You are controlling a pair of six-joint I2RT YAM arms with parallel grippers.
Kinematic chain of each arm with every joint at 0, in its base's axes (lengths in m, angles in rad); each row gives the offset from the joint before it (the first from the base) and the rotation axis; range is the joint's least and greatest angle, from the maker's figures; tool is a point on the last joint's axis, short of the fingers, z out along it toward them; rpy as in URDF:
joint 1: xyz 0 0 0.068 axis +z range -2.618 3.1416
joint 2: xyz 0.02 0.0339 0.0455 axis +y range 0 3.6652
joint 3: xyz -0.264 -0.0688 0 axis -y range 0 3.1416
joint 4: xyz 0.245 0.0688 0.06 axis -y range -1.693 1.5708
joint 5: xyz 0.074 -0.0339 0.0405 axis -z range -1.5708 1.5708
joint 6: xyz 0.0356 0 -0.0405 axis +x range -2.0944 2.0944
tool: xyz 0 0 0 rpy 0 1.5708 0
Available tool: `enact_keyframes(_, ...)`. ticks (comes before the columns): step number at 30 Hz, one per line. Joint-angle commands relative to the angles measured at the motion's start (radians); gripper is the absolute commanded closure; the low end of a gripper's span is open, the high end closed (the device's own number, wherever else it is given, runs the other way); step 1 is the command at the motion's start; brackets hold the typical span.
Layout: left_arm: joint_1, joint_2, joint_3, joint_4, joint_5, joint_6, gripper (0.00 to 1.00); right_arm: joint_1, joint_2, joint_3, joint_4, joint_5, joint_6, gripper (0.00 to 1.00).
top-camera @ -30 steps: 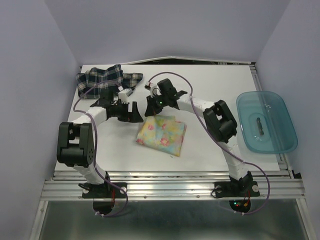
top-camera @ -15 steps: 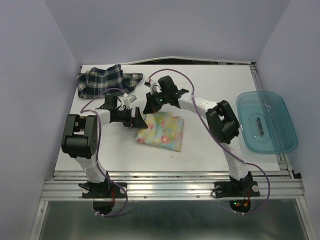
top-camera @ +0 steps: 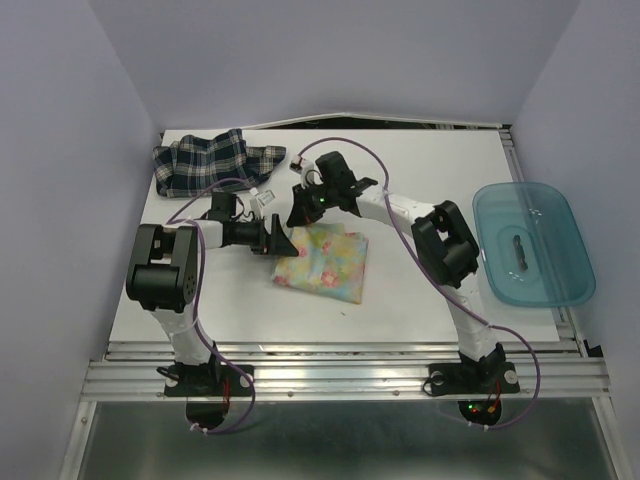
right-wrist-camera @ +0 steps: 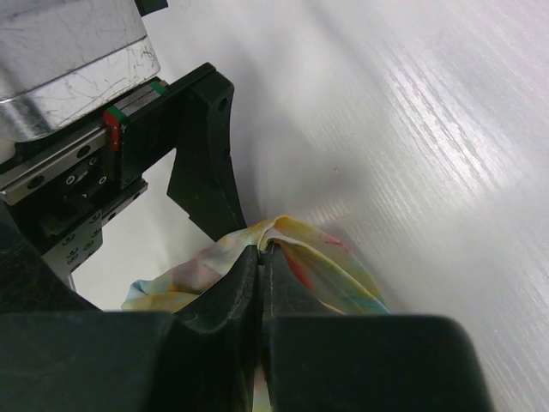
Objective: Fold and stack the skirts
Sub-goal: Neatly place the folded skirt to the corner
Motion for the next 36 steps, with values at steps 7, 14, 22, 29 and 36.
enact_keyframes(7,-0.006,-0.013,-0.119,0.314,-0.065,-0.272,0.16,-0.019,-0.009,0.070,0.091,0.091,0.080,0.99)
enact_keyframes(14,-0.022,0.030,-0.136,0.434,-0.076,-0.381,0.25,-0.028,-0.007,0.049,0.120,0.087,0.163,0.99)
enact_keyframes(22,-0.024,0.044,-0.102,0.446,-0.159,-0.413,0.50,-0.047,-0.004,0.052,0.134,0.114,0.220,0.99)
enact_keyframes(29,-0.047,0.024,0.111,0.111,-0.430,-0.188,1.00,-0.089,-0.038,0.018,0.111,0.170,0.204,0.41)
enact_keyframes(36,-0.055,0.015,0.417,-0.214,-0.725,0.019,1.00,-0.240,-0.151,-0.051,0.011,0.222,0.132,0.00)
